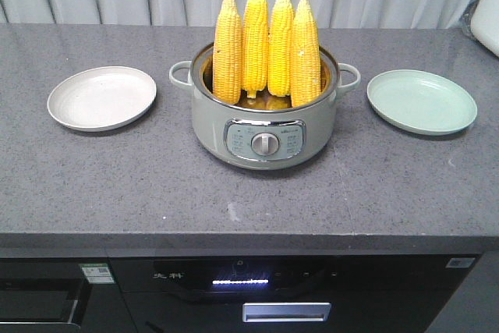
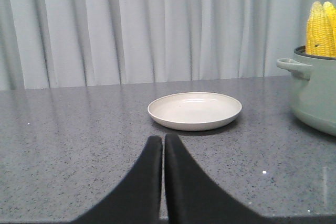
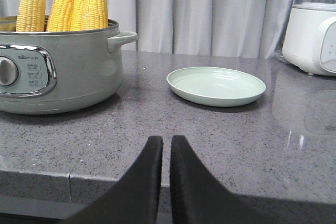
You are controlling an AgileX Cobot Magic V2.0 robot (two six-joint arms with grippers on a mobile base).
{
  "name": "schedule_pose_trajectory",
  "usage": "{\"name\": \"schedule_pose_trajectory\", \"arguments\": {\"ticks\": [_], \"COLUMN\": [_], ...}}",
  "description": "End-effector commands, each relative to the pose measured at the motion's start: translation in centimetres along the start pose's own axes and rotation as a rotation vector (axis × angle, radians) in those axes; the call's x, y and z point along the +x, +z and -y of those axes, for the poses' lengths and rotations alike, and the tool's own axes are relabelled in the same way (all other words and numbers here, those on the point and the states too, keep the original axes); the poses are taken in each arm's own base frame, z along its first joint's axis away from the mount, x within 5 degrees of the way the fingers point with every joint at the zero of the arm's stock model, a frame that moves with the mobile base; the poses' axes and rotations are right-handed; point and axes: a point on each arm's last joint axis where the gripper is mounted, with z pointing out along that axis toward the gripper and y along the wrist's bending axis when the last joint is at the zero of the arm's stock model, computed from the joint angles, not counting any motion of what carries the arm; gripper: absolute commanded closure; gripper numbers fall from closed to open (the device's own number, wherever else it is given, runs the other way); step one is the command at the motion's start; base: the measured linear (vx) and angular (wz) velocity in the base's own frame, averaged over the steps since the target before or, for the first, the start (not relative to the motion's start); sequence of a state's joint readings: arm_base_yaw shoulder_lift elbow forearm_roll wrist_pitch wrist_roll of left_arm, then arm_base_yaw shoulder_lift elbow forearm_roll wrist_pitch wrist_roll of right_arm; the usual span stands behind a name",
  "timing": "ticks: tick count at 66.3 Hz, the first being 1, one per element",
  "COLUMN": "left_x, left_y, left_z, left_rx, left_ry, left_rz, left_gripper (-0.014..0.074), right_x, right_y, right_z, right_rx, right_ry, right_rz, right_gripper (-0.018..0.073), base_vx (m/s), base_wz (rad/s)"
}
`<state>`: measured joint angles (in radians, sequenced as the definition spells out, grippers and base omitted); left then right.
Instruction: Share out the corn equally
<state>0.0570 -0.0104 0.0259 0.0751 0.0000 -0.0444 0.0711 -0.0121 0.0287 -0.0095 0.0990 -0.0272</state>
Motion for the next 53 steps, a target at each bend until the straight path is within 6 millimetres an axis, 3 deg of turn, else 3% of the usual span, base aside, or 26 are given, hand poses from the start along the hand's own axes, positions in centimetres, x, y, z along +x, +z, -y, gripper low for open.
{"name": "schedule_pose_trajectory", "arguments": {"ticks": [1, 53], "left_x": [-0.27, -0.27], "left_y": [-0.12, -0.12], "left_z": [0.11, 0.11], "left_rx": [0.017, 0.017], "left_ry": [-0.011, -0.011], "left_rz": [0.074, 0.074], "left_gripper": [0.0603, 0.0603], "right_x": [-0.47, -0.47], "right_y": [0.00, 0.00], "right_z": [0.05, 0.05], "right_rx": [0.009, 0.009], "right_ry": [-0.011, -0.011], "right_rz": [0.072, 0.072], "right_gripper": [0.0524, 0.0524], "base_vx": [0.07, 0.07], "base_wz": [0.03, 0.03]}}
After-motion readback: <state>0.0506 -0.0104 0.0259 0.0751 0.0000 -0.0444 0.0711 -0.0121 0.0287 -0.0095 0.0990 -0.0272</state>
